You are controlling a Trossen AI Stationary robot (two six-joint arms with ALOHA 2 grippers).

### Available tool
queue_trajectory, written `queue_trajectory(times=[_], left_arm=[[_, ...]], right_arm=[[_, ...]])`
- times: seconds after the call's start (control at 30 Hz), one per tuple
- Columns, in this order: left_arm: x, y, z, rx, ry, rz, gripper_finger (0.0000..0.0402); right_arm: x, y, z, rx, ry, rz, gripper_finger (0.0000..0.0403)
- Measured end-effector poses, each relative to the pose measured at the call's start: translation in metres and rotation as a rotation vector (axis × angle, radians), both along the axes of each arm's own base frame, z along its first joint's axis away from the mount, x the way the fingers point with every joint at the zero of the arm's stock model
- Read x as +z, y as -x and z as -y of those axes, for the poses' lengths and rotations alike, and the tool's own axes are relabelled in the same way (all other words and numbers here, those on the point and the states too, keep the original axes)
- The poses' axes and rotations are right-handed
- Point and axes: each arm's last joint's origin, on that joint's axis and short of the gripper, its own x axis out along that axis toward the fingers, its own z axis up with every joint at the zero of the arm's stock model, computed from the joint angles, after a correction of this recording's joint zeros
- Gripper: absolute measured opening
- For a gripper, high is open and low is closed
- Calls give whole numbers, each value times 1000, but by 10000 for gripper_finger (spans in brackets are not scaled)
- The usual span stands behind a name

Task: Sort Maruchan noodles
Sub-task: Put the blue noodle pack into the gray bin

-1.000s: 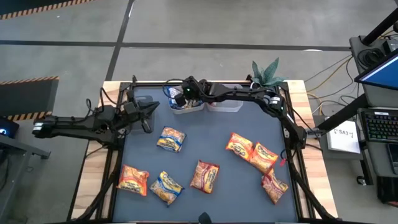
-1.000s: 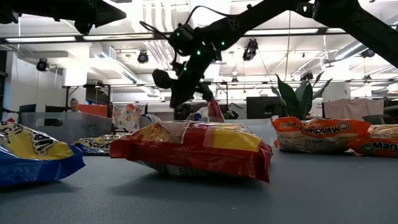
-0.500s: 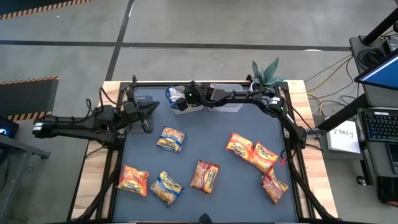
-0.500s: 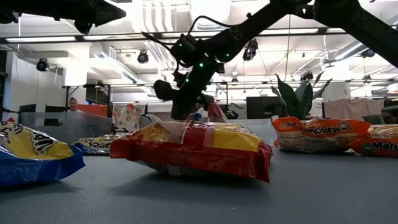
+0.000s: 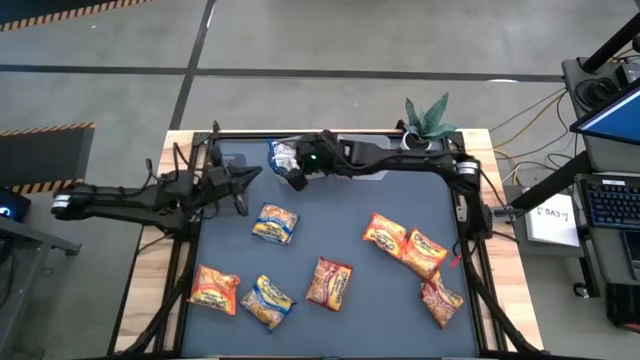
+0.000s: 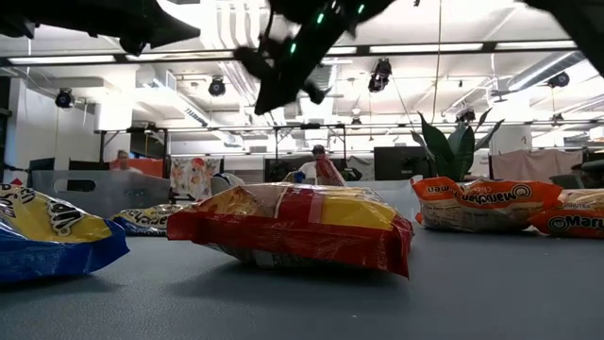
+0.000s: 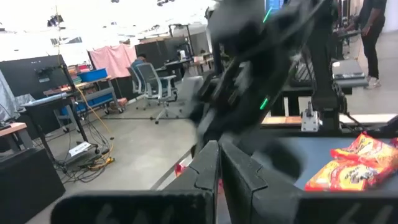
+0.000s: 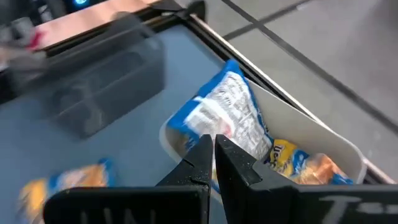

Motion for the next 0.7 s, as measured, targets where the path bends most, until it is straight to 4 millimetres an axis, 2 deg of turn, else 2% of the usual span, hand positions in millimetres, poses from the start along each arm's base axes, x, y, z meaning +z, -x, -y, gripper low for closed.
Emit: queue_trajectory(times=[0.13,0.23,0.37,0.53,0.7], left_arm=[[-5,-7,0,0,5,-38,0],[-6,-15,0,-2,39,-62,0],[-7,-30,-1,2,105,-133,0],[-7,-57,-8,48,177,-247,0],[-11,-86,-32,164,220,-460,0]], right_arm=[[15,22,-27,82,35,-8,9],[14,43,-44,133,51,-29,9],[2,72,-61,194,47,-23,9],[-11,105,-70,308,32,65,9],[-14,134,-72,318,60,132,9]])
